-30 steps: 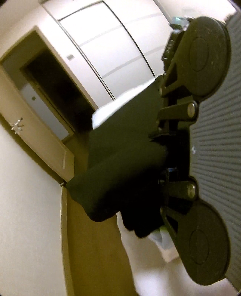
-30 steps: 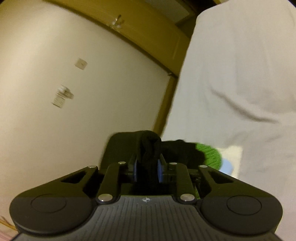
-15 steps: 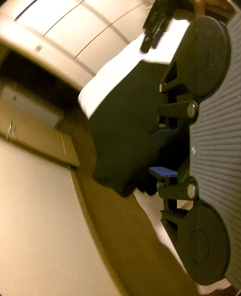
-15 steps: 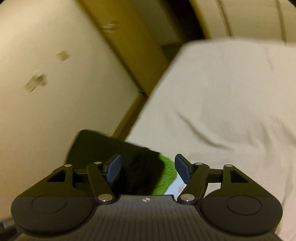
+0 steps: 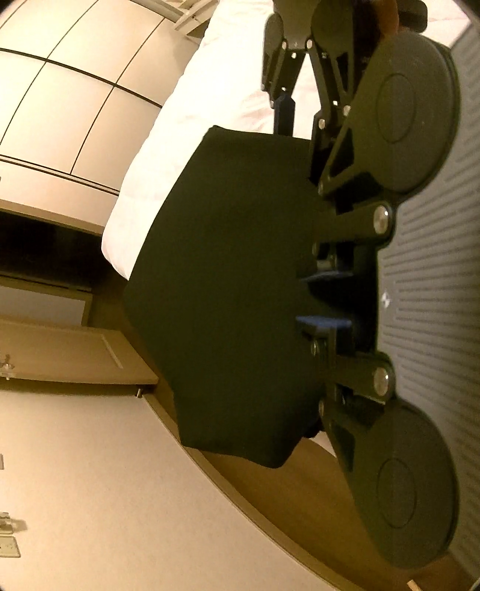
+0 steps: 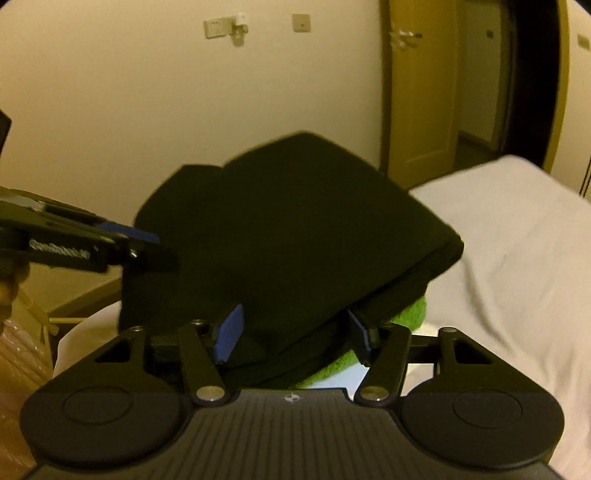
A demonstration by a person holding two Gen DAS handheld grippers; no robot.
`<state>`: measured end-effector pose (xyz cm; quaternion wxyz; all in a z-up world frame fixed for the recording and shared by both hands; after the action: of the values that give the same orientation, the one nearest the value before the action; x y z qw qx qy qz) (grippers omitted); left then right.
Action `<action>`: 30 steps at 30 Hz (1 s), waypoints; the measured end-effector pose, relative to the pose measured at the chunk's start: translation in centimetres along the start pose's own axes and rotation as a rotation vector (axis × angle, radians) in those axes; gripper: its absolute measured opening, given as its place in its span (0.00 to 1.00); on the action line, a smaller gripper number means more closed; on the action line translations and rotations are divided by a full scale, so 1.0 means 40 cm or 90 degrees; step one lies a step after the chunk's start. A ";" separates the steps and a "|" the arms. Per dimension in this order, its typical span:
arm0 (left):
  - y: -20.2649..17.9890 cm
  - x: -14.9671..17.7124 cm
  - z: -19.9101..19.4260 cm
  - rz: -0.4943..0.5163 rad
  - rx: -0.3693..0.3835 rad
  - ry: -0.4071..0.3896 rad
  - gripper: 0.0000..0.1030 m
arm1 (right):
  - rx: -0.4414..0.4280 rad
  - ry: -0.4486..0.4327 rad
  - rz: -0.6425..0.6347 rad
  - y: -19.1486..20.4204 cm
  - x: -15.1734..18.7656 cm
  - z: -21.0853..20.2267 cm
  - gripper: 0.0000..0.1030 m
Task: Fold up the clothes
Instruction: 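Lower the sweatpants onto the green towel stack and open both grippers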
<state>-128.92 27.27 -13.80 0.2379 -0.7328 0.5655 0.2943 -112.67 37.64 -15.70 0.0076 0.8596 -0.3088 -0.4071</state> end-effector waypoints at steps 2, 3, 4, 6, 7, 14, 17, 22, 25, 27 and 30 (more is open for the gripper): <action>0.002 -0.001 0.009 -0.005 0.003 0.001 0.17 | -0.006 0.007 0.035 -0.025 0.010 0.015 0.56; 0.003 -0.003 0.013 -0.006 0.000 0.003 0.17 | -0.008 0.014 0.057 -0.035 0.010 0.017 0.58; 0.000 -0.007 0.013 -0.004 -0.004 0.006 0.17 | -0.008 0.022 0.078 -0.045 0.008 0.018 0.64; -0.005 -0.033 0.025 -0.011 -0.010 0.016 0.18 | -0.008 0.041 0.121 -0.061 0.005 0.017 0.67; -0.003 -0.047 0.037 -0.017 -0.013 0.022 0.20 | -0.006 0.053 0.142 -0.066 0.004 0.014 0.71; -0.037 -0.076 -0.055 -0.028 -0.065 0.053 0.42 | 0.061 0.083 0.216 -0.064 -0.010 -0.065 0.87; -0.052 -0.092 -0.116 -0.040 -0.075 0.061 0.54 | 0.064 0.085 0.234 -0.050 -0.022 -0.091 0.87; -0.085 -0.100 -0.212 -0.039 -0.122 0.072 0.59 | 0.065 0.066 0.203 0.000 -0.032 -0.182 0.89; -0.115 -0.101 -0.263 -0.042 -0.140 0.069 0.63 | 0.051 0.044 0.195 0.025 -0.032 -0.246 0.99; -0.134 -0.087 -0.297 -0.044 -0.153 0.070 0.63 | 0.041 0.028 0.190 0.040 -0.029 -0.287 0.99; -0.167 -0.067 -0.343 -0.048 -0.170 0.071 0.63 | 0.033 0.021 0.185 0.055 -0.018 -0.339 0.99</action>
<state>-120.72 21.41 -2.02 0.1173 -0.7940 0.5055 0.3165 -104.63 33.01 -5.57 0.0495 0.8121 -0.4404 -0.3796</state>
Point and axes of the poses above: each gripper's, at about its wrist camera, not at the fingertips, and z roughly the way its jaws point, y to its left, x to its underside, the point moved 6 cm from there along z, roughly the way its jaws point, and after that the axes turned 11 degrees about z, right-handed, at the moved point
